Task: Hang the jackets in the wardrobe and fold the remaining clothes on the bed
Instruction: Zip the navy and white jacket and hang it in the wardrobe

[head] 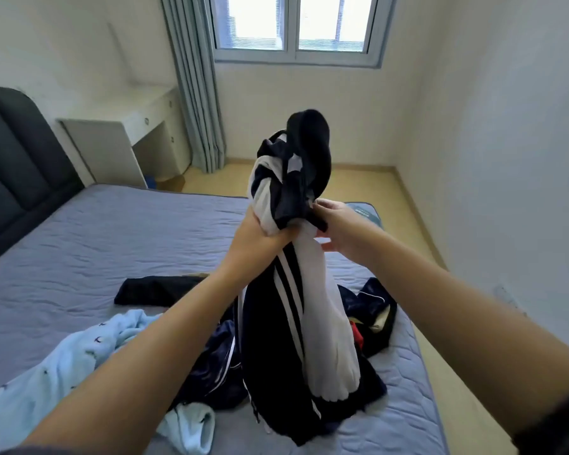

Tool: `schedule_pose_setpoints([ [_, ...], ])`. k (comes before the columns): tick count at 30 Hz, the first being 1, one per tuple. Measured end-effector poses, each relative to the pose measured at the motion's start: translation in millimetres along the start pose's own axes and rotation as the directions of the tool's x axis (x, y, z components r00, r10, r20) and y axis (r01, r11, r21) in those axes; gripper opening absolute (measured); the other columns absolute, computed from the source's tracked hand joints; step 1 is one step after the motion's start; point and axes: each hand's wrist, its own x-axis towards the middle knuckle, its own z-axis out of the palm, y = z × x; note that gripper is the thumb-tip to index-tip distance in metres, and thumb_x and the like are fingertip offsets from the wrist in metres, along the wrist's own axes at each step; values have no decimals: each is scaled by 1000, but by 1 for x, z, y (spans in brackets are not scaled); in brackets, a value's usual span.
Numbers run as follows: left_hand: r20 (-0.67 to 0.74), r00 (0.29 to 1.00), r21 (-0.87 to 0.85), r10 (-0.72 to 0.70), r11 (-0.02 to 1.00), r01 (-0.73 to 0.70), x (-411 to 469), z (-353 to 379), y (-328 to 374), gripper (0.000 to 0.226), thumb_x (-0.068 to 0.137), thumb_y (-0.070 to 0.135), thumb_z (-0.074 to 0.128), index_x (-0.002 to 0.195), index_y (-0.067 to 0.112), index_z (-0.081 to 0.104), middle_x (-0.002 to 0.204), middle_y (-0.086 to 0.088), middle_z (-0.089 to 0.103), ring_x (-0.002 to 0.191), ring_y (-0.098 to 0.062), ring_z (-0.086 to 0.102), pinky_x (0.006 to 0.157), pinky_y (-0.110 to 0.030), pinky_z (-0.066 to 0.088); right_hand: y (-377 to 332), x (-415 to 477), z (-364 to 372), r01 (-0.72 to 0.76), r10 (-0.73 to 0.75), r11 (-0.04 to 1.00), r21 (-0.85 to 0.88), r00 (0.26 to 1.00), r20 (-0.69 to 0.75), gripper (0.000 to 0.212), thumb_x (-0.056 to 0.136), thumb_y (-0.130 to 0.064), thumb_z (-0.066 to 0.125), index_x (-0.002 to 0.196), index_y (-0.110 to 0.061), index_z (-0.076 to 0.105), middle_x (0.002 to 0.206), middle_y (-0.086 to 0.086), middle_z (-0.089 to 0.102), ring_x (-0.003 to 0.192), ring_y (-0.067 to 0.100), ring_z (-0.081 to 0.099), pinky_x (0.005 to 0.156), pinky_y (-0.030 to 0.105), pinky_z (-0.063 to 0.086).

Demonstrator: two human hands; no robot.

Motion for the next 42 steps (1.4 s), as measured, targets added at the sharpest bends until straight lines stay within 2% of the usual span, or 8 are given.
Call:
schedule_pose_setpoints([
  [5,152,987,-30,-52,998,57,-19,-19,33,84,63,54,74,132,41,28,104,37,51,90,23,51,69,-1,43,-32,-25,-16,-41,64,980,194,992,-113,44,96,4,43,58,-14,53,45,-2,54,35,-2,51,41,12,44],
  [10,-37,998,21,52,998,-51,-28,-26,54,18,81,32,72,96,25,65,81,15,70,79,-1,64,68,-18,50,-51,-57,-24,-22,44,965,262,996,-78,45,98,13,26,75,-22,41,47,-14,57,38,-14,51,46,4,42],
  [14,-245,946,36,211,977,-209,-26,-44,75,12,79,26,53,69,21,59,65,7,59,64,-13,48,60,-27,41,-74,-59,-31,33,-2,984,175,985,-171,41,95,10,42,58,-7,44,38,-11,49,44,-2,49,49,14,39],
  [22,-203,855,156,477,878,-453,-28,-58,107,38,84,13,54,116,33,51,99,24,61,95,-6,61,86,-24,48,-96,-50,-44,235,-258,966,-108,905,-338,25,98,-16,43,77,-7,52,73,9,57,72,28,49,67,38,36],
  [26,-147,750,256,645,757,-601,-33,-57,118,46,77,-2,55,105,34,53,88,17,63,76,0,57,69,-18,46,-99,-58,-46,338,-373,922,-188,907,-195,19,90,-17,49,71,-21,49,68,-4,53,65,18,48,67,36,40],
  [30,-319,772,199,549,835,-512,-31,-47,128,17,79,10,47,88,22,54,73,17,59,69,3,52,64,-15,41,-77,-67,-35,342,-364,929,-145,915,-173,12,85,-13,51,76,-19,57,69,-2,52,70,24,47,62,37,44],
  [35,-365,836,138,410,912,-387,-22,-28,138,17,84,12,46,96,18,57,81,20,57,74,6,54,60,-5,39,-65,-72,-12,121,-307,917,-381,822,-479,59,71,-70,45,105,-23,55,80,-11,47,70,15,45,54,22,31],
  [42,-372,928,-190,33,975,-111,-8,-21,136,23,79,47,59,68,27,61,70,8,63,71,-11,60,66,-27,45,-50,-72,-35,110,-158,966,-233,968,-197,13,83,-27,64,82,-17,55,71,-3,58,73,20,55,57,29,37],
])
